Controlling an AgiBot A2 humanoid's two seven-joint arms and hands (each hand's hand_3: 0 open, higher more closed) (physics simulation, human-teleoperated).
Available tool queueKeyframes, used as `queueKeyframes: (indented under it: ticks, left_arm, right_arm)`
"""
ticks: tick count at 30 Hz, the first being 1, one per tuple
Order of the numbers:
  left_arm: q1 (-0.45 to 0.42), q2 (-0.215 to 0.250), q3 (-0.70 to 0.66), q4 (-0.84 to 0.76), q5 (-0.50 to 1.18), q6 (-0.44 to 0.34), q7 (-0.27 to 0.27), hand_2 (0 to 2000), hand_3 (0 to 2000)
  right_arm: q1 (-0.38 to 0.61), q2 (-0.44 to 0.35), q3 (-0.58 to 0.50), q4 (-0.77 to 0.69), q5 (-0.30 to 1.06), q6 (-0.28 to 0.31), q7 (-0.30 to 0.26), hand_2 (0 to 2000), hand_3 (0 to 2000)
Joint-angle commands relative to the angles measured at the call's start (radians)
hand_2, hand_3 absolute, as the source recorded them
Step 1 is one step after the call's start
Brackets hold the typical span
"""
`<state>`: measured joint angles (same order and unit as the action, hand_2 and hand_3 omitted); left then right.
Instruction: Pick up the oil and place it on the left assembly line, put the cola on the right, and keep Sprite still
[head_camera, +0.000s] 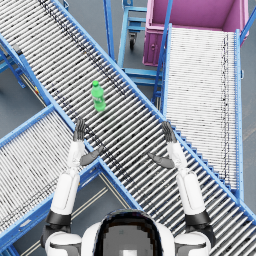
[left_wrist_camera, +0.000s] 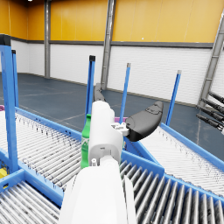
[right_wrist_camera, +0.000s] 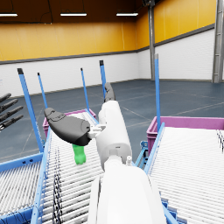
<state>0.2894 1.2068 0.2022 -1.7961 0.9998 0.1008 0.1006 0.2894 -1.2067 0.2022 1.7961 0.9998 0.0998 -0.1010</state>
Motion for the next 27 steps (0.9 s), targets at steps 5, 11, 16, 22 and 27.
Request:
queueKeyframes:
  ticks: [5,11,16,22,27]
  left_arm:
    - [0.0,0.0,0.0,0.0,0.0,0.0,0.0,0,0]
    - [0.0,0.0,0.0,0.0,0.0,0.0,0.0,0,0]
    - [0.0,0.0,0.0,0.0,0.0,0.0,0.0,0,0]
    - [0.0,0.0,0.0,0.0,0.0,0.0,0.0,0,0]
    - [0.0,0.0,0.0,0.0,0.0,0.0,0.0,0,0]
  right_arm:
    - [0.0,0.0,0.0,0.0,0.0,0.0,0.0,0,0]
    - [0.0,0.0,0.0,0.0,0.0,0.0,0.0,0,0]
    - [0.0,0.0,0.0,0.0,0.0,0.0,0.0,0,0]
    - [0.0,0.0,0.0,0.0,0.0,0.0,0.0,0,0]
    - [0.0,0.0,0.0,0.0,0.0,0.0,0.0,0,0]
